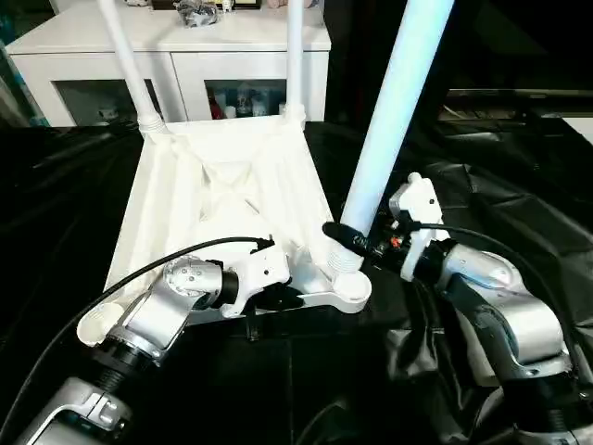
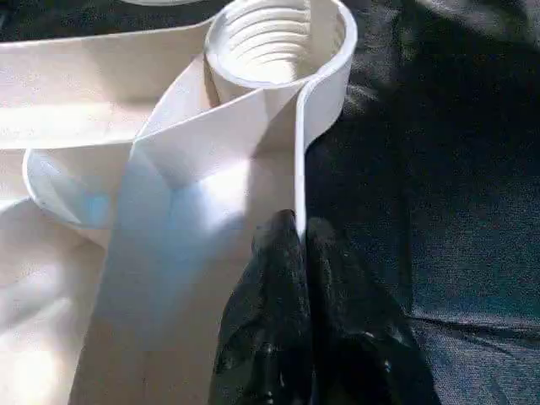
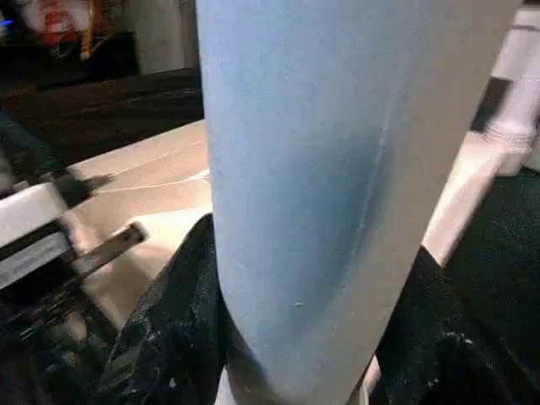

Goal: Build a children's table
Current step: Insert table leg to table base

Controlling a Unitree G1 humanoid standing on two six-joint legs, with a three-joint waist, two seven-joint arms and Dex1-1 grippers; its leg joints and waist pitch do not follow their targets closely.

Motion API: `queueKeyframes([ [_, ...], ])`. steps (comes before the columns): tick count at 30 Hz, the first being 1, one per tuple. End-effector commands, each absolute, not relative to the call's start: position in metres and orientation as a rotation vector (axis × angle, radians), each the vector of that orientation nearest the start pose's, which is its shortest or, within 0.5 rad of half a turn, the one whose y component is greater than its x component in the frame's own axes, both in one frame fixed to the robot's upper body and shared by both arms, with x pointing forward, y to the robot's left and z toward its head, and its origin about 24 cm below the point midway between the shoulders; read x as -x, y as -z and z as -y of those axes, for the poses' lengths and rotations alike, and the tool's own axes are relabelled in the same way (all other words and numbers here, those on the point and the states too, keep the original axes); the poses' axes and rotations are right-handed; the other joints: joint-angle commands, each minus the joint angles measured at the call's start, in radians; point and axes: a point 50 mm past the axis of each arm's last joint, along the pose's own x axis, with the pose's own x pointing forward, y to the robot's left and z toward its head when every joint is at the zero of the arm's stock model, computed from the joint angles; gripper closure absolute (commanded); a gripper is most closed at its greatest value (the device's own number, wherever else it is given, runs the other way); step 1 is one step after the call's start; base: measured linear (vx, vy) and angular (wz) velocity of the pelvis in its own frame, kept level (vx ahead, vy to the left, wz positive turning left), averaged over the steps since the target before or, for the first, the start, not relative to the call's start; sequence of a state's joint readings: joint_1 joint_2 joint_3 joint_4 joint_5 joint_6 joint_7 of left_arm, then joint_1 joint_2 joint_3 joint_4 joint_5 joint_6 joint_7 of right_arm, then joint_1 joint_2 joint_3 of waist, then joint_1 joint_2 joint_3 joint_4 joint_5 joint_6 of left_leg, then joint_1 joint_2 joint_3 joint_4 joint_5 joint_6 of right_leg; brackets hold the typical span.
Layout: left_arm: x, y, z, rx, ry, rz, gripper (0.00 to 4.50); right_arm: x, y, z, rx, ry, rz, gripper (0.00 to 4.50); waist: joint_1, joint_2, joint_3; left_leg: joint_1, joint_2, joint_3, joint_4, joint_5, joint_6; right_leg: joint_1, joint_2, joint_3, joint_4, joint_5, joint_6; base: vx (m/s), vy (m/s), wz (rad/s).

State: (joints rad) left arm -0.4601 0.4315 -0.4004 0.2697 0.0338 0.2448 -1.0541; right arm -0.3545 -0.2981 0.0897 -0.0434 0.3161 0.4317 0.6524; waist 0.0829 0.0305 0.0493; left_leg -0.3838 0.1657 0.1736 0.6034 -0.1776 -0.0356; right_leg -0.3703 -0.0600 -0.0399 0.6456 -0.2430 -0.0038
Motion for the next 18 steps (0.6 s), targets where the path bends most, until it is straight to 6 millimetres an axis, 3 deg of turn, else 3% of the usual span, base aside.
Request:
queueKeyframes([
  [1, -0.289, -0.039, -0.132, -0.538, 1.233, -0.549, 4.48, -0.300, -0.111, 0.129, -0.020, -0.826, -0.100, 2.66, 0.001, -0.011, -0.055, 0.018, 0.061, -0.024, -0.077, -0.188, 0.005, 0.025, -0.090, 0.049, -0.091, -0.152, -0.203, 0.000, 0.000, 0.00],
  [9, -0.300, -0.044, -0.132, -0.554, 1.142, -0.518, 4.48, -0.300, -0.105, 0.125, -0.012, -0.857, -0.157, 2.66, 0.003, -0.015, -0.056, 0.016, 0.061, -0.023, -0.076, -0.178, 0.006, 0.028, -0.089, 0.050, -0.091, -0.123, -0.199, 0.000, 0.000, 0.00],
  [13, -0.298, -0.047, -0.132, -0.542, 1.166, -0.540, 3.83, -0.300, -0.106, 0.127, -0.010, -0.854, -0.156, 2.66, 0.001, -0.016, -0.055, 0.015, 0.061, -0.024, -0.078, -0.180, 0.002, 0.028, -0.088, 0.049, -0.091, -0.143, -0.192, 0.000, 0.000, 0.00],
  [18, -0.299, -0.047, -0.137, -0.559, 1.147, -0.547, 3.83, -0.300, -0.107, 0.128, -0.009, -0.853, -0.152, 2.66, 0.005, -0.011, -0.057, 0.016, 0.061, -0.024, -0.076, -0.166, 0.006, 0.027, -0.087, 0.049, -0.089, -0.097, -0.200, 0.000, 0.000, 0.00],
])
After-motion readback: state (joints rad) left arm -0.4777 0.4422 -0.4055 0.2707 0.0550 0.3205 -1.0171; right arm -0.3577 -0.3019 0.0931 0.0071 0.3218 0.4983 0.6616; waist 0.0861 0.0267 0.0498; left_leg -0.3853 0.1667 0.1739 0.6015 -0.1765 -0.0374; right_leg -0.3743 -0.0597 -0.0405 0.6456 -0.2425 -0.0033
